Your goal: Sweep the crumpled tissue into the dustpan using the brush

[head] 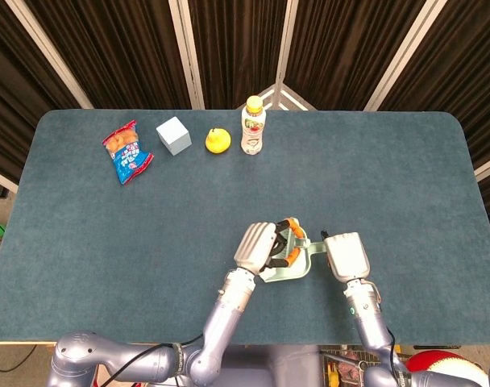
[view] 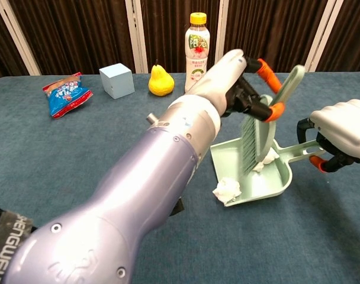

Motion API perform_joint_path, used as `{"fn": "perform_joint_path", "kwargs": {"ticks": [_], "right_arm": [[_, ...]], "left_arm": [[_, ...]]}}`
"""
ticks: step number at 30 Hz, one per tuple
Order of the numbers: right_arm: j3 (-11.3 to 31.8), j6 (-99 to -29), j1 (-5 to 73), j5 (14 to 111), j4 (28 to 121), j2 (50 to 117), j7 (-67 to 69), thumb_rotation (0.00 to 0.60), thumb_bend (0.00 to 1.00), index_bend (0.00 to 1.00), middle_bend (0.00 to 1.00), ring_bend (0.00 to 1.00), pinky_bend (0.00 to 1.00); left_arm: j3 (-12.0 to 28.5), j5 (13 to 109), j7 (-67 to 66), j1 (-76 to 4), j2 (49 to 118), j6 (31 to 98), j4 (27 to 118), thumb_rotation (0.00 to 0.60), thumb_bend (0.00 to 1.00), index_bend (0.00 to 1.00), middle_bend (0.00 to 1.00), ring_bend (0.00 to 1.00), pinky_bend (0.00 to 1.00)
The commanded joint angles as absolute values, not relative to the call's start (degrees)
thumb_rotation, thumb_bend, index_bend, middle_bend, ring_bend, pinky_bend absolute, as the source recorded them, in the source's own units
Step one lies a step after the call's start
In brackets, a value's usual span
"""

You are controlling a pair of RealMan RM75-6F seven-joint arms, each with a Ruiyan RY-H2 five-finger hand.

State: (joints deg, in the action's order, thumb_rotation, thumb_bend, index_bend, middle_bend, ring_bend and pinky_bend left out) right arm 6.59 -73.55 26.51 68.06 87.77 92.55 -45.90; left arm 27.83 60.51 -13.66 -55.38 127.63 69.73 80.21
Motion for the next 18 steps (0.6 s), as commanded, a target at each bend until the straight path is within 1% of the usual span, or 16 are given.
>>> {"fn": "perform_joint_path", "kwargs": {"ticks": [1,9,13,18], "right_arm": [[6.58,-73.58,26.47,68.00,87.90,92.39,-45.95,0.600,0.51,0.59,0.86,0.90,0.93],[6.56,-73.74,26.33,67.69,87.99,92.26,-46.28,0.600,0.51,0.59,0.86,0.90,0.93],[6.44,-73.72,26.37,67.58,87.59,92.58,-46.76,0.600,0.51,0.59,0.86,0.90,0.93],[5.90,-74.13,26.16,67.87,87.77,93.00,-47.49,0.600,0.51,0.59,0.86,0.90,0.93]], "left_arm": [[27.82,62.63,-11.64,-55.25,127.79,70.23,79.58,0.600,0.62,0.75,1.00,1.00,1.00],[26.59,64.48,-8.18,-51.85,124.64,70.76,82.69,0.600,0.62,0.75,1.00,1.00,1.00],[23.57,63.46,-11.61,-49.53,121.50,70.28,85.53,0.600,0.62,0.75,1.00,1.00,1.00],[22.15,62.72,-15.23,-48.19,118.50,70.01,89.81,0.600,0.62,0.76,1.00,1.00,1.00]]}}
